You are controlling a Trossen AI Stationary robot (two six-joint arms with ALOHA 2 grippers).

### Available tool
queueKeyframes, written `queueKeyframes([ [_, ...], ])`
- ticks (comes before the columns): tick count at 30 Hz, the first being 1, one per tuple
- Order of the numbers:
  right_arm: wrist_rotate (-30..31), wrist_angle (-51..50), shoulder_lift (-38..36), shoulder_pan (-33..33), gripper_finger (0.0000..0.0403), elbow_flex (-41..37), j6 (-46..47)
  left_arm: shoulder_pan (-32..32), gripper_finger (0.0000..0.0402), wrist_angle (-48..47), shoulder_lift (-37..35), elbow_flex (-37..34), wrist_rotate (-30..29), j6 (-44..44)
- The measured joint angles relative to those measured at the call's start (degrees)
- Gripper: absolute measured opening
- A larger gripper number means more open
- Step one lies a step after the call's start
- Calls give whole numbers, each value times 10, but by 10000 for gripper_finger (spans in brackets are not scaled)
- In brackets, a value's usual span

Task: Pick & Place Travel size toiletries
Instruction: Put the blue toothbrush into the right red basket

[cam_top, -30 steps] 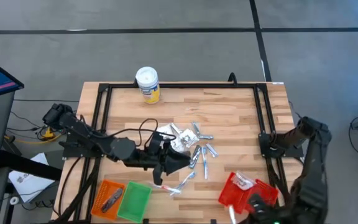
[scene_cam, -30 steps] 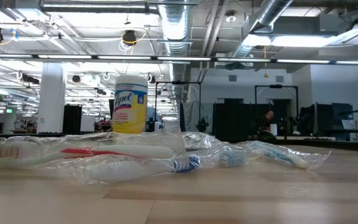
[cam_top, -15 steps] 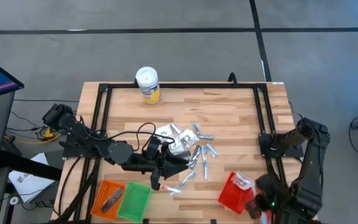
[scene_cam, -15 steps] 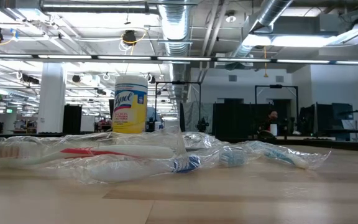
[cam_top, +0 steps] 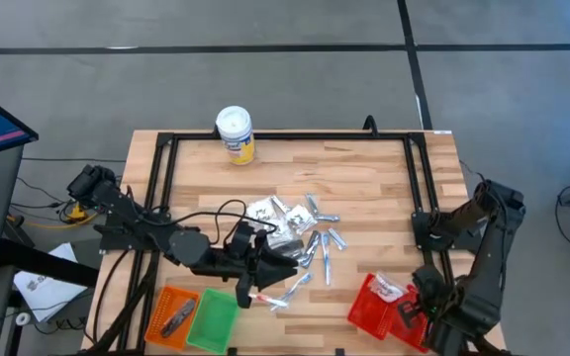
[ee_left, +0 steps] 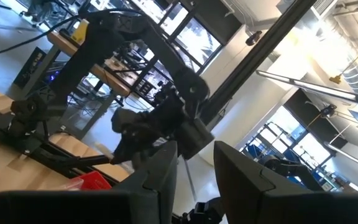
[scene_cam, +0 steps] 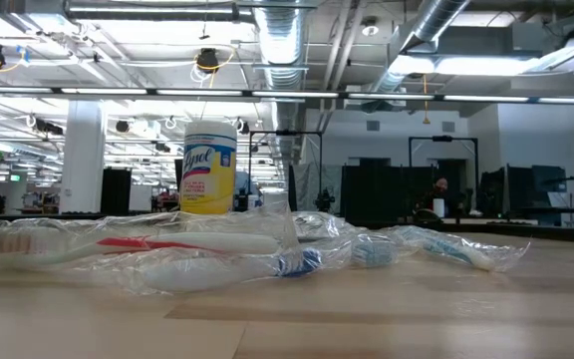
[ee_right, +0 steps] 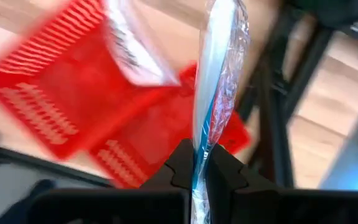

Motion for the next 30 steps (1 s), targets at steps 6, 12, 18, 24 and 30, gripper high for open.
queueKeyframes([
  [6,-17,-1,2,-8,11,-37,0,-1,99,0,0,0,0,0],
  [12,-82,37,11,-31,11,-95,4,1,99,0,0,0,0,0],
  [18,-116,60,11,-46,11,-125,4,0,99,0,0,0,0,0],
  [24,-115,80,11,-69,16,-125,-1,0,99,0,0,0,0,1],
  [30,-85,78,11,-102,12,-125,-2,0,99,0,0,0,0,3],
])
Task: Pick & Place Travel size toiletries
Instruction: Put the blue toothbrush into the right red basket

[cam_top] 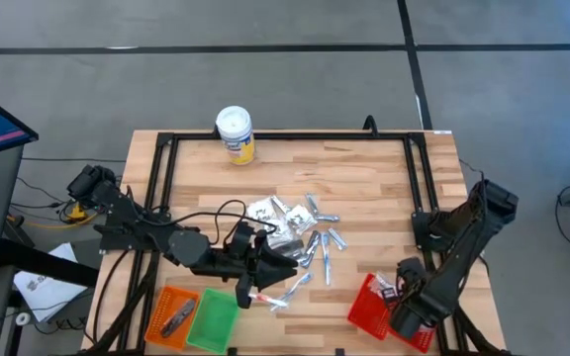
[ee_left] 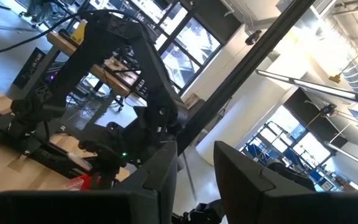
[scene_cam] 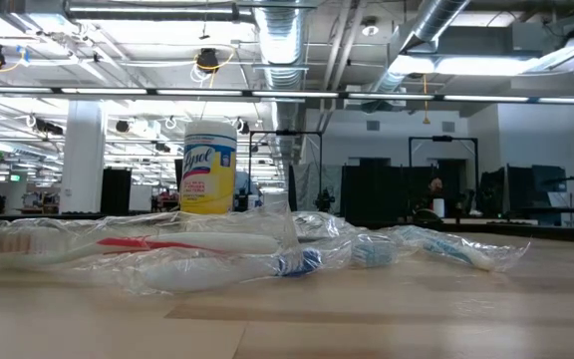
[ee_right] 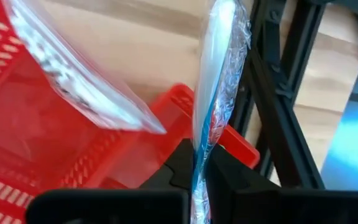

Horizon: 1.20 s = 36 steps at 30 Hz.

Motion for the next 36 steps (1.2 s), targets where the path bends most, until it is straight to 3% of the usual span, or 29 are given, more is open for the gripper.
queueKeyframes([
  [16,3,24,3,12,12,1,4,-17,99,0,0,0,0,0],
  [26,-2,108,86,17,12,5,7,-17,99,0,0,0,0,0],
  [36,-2,52,112,25,12,43,6,-16,99,0,0,0,0,-2],
])
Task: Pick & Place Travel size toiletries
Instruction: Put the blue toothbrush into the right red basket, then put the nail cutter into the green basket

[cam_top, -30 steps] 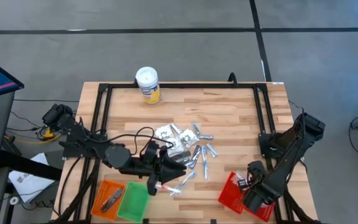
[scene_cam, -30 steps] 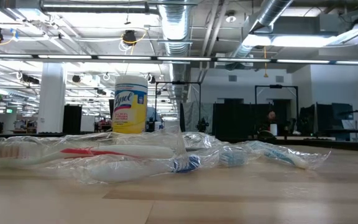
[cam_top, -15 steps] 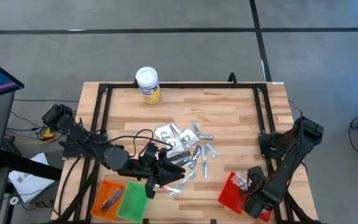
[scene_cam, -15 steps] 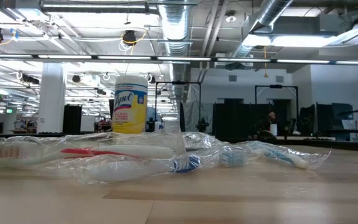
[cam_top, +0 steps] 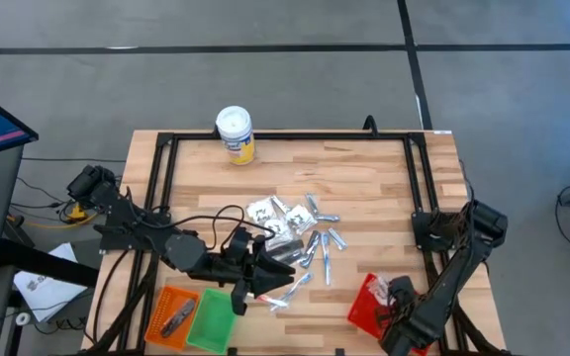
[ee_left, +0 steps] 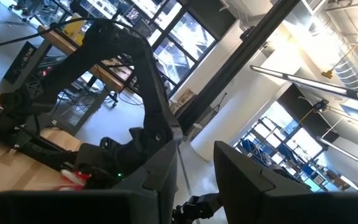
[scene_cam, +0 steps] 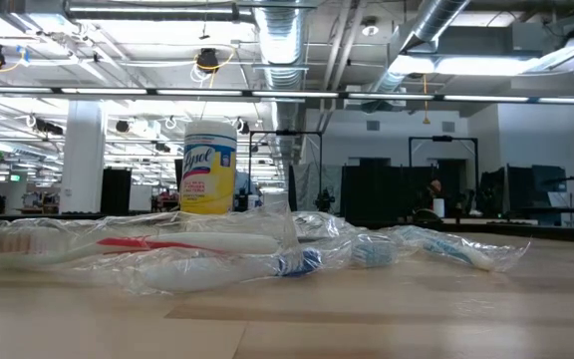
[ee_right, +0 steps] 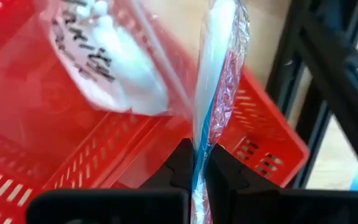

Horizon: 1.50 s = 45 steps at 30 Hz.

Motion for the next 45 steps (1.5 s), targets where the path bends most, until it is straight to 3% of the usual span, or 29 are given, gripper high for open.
queueKeyframes([
  [10,6,-16,-3,5,37,1,0,4,99,0,0,0,-1,0],
  [20,19,-16,-6,7,125,1,-4,6,99,0,0,0,-5,0],
  [27,22,-57,-57,7,177,1,-5,6,99,0,0,0,-10,0],
  [31,59,-73,-103,7,176,1,-6,6,99,0,0,0,-17,2],
  [38,157,-60,-173,0,141,1,-27,27,99,0,0,0,-16,3],
  [45,285,-11,-229,-44,111,1,-134,74,99,-61,0,0,58,-10],
])
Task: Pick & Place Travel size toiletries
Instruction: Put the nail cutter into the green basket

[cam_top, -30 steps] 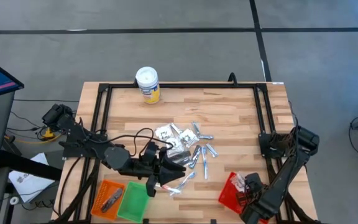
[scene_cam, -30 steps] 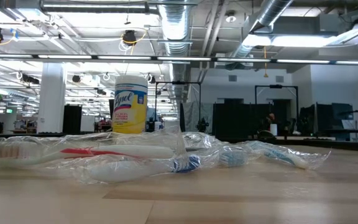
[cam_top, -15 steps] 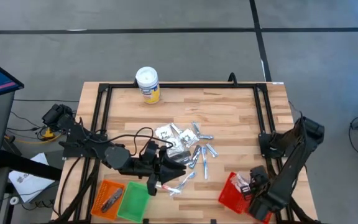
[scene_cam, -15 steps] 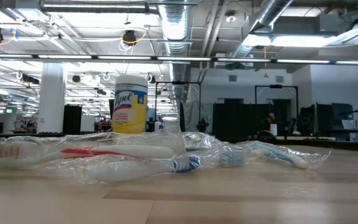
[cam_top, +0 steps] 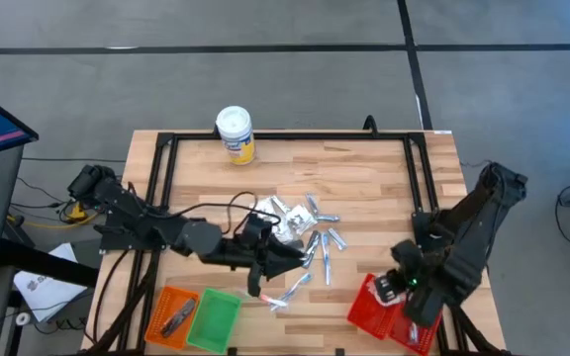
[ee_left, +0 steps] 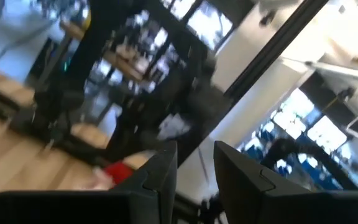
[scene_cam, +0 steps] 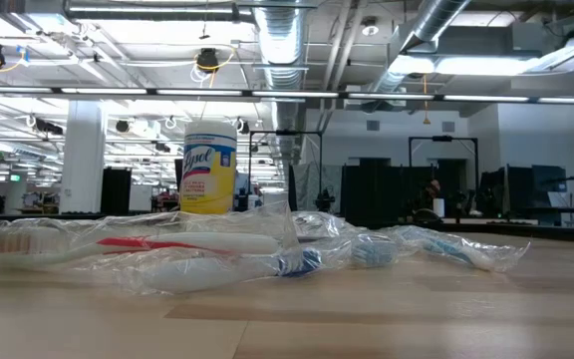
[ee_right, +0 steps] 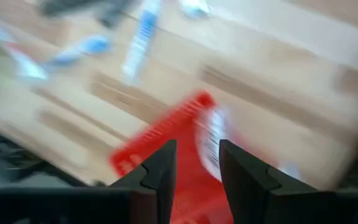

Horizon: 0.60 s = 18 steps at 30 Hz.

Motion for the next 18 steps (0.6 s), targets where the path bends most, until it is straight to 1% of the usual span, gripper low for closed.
queueKeyframes([
  [3,33,47,-20,-40,106,0,-95,32,99,-61,0,0,66,-34],
  [7,35,127,-38,-106,102,0,-245,79,99,-169,0,0,167,-55],
  [10,36,198,-51,-149,102,0,-345,112,99,-234,0,0,226,-52],
  [14,35,289,-66,-194,102,0,-466,147,99,-252,0,0,281,-17],
  [18,35,359,-83,-223,102,0,-563,168,99,-252,0,0,296,25],
])
